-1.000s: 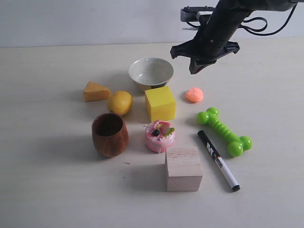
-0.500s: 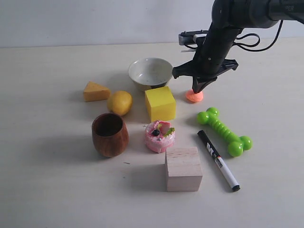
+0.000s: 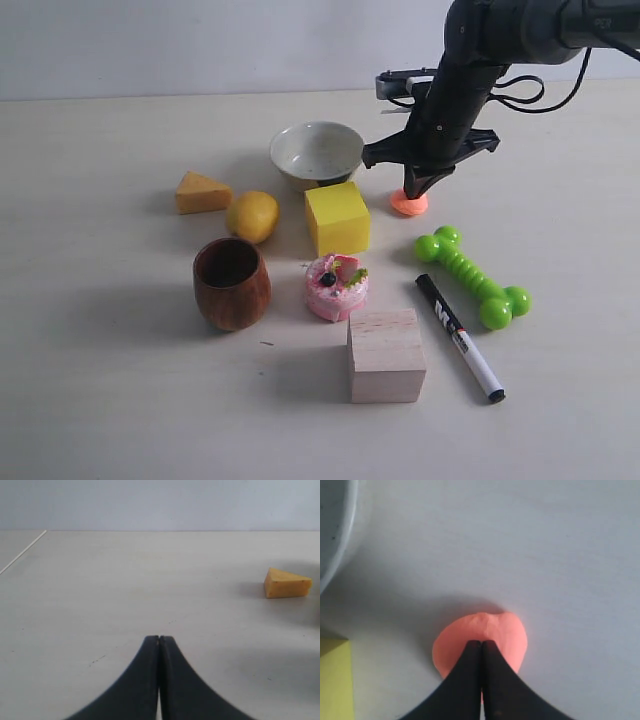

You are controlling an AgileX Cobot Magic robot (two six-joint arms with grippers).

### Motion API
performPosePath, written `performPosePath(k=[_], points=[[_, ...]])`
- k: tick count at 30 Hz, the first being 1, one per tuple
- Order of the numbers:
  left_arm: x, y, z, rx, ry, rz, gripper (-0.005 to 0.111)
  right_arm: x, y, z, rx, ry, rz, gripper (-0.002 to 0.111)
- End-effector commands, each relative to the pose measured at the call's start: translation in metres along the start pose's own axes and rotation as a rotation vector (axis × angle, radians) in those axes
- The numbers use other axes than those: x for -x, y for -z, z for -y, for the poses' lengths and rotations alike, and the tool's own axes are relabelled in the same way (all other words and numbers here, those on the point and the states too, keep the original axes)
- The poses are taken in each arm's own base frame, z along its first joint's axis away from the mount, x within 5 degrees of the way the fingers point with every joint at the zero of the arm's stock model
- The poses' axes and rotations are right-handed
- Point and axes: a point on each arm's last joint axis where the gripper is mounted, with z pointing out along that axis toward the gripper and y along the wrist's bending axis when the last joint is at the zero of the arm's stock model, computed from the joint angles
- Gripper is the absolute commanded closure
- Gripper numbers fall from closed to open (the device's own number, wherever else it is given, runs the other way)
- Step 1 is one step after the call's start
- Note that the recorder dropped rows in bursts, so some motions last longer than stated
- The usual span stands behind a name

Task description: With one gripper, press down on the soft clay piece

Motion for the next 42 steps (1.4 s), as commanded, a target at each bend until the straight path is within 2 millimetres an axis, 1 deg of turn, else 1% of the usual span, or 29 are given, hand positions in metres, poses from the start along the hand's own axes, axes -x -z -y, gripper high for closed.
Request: performPosePath(k=[1,13,26,35,42], points=[[0.001,0.000,0.000,-0.005,0.002,0.015,0.107,-0.004,-0.019,0.002,-0.005,-0.001,-0.037,0.108],[0.001,0.000,0.000,-0.005,0.002,0.015,0.107,-0.016,-0.047,0.005,0.005,-0.015,-0.160,0.108],[0.001,0.000,0.000,-0.005,0.002,0.015,0.107,-0.017,-0.047,0.006,-0.008,-0.005,-0.176,0.108],[0.001,0.000,0.000,-0.005,0.002,0.015,0.107,-0.020,-0.056,0.007,-0.010,-0.006,-0.196,0.108],[0.001,0.000,0.000,-0.005,0.002,0.015,0.107,-0.020,-0.057,0.008,-0.014,-0.004,-0.199,0.108]])
